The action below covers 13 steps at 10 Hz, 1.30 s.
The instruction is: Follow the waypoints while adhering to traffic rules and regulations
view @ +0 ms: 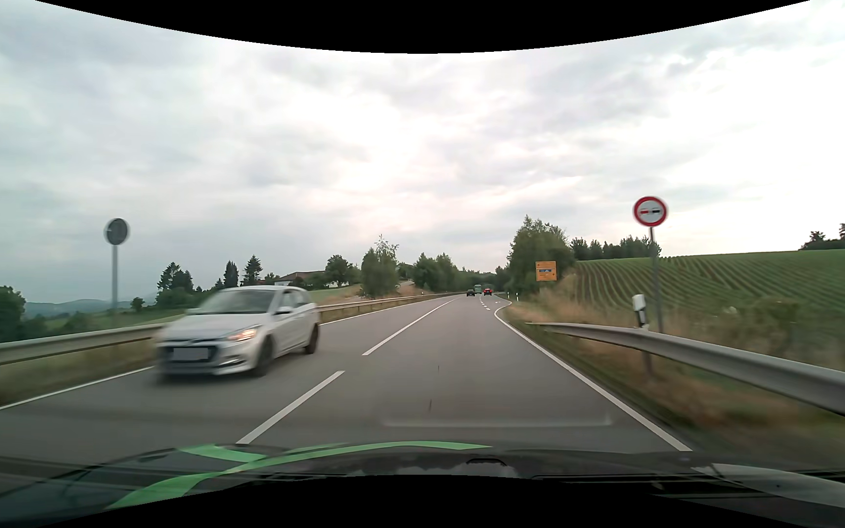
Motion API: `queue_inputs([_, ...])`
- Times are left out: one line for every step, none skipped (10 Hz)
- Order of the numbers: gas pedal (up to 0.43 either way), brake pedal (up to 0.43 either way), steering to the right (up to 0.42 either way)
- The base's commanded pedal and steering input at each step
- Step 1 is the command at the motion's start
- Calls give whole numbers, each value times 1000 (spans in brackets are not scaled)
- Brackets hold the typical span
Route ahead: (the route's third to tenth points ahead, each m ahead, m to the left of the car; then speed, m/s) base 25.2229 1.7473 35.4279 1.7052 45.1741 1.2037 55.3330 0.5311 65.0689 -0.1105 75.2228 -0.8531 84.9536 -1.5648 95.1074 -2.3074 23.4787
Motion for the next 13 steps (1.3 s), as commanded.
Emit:
queue_inputs([197, 0, 6])
queue_inputs([197, 0, 6])
queue_inputs([197, 0, 6])
queue_inputs([197, 0, 6])
queue_inputs([197, 0, 6])
queue_inputs([197, 0, 6])
queue_inputs([197, 0, 6])
queue_inputs([209, 0, 6])
queue_inputs([209, 0, 6])
queue_inputs([220, 0, 6])
queue_inputs([209, 0, 6])
queue_inputs([197, 0, 6])
queue_inputs([189, 0, 6])
